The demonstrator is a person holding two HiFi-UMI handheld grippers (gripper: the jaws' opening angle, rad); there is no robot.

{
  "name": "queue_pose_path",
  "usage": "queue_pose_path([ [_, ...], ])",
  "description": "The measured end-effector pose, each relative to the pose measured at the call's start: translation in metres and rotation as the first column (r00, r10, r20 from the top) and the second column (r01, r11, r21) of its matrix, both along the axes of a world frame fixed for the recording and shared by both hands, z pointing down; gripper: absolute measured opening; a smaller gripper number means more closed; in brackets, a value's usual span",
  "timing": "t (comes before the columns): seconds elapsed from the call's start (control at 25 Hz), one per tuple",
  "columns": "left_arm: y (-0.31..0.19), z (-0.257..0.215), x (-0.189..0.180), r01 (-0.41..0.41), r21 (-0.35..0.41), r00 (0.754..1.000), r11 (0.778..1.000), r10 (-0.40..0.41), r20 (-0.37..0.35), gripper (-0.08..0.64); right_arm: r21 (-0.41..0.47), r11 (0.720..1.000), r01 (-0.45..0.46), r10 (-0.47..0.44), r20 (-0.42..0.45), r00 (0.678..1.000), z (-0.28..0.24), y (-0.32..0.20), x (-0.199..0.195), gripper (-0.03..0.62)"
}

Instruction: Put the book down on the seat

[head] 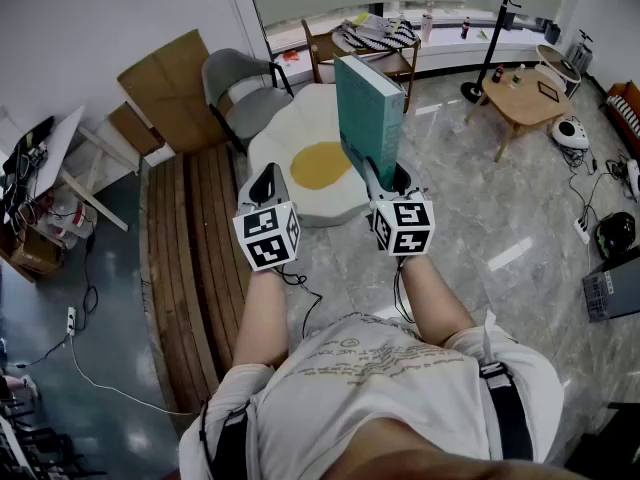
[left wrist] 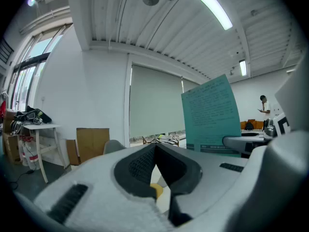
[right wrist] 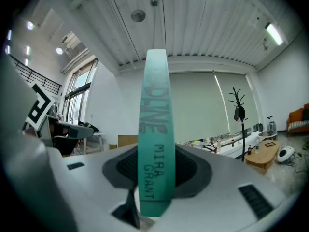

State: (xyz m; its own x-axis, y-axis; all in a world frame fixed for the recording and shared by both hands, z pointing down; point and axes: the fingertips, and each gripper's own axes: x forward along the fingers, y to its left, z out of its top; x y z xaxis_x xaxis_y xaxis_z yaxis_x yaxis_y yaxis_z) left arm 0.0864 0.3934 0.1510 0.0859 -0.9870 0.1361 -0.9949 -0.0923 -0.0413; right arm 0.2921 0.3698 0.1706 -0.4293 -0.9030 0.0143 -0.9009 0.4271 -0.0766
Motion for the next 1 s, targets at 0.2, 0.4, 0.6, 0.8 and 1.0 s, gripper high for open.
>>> queue_pose_path([
  [0.2,-0.003,0.004,0.012,-0.006,-0.008,1.000,1.000,0.006,0.012,0.020,0.003,1.000,0.003,-0.003,0.016,1.000,-0.001,-0.005,0.008,0.163],
  [0.4,-0.006,0.004,0.021,-0.001,-0.015,1.000,1.000,0.001,-0.005,0.020,-0.011,1.000,0.011,-0.010,0.024,1.000,0.004,-0.010,0.013,0.164],
  [0.6,-0.011,0.010,0.041,0.004,-0.033,1.000,0.999,-0.004,0.012,0.020,-0.012,0.999,0.041,-0.040,0.048,0.998,0.007,-0.014,0.026,0.164],
  [0.8,-0.015,0.014,0.065,0.027,-0.035,0.999,0.999,-0.026,0.022,0.020,-0.003,0.997,0.080,-0.079,0.057,0.995,0.010,-0.017,0.045,0.164],
  [1.0,-0.014,0.014,0.092,0.060,-0.034,0.998,0.998,-0.059,0.032,0.020,-0.009,0.994,0.111,-0.110,0.062,0.992,0.013,-0.022,0.073,0.164],
])
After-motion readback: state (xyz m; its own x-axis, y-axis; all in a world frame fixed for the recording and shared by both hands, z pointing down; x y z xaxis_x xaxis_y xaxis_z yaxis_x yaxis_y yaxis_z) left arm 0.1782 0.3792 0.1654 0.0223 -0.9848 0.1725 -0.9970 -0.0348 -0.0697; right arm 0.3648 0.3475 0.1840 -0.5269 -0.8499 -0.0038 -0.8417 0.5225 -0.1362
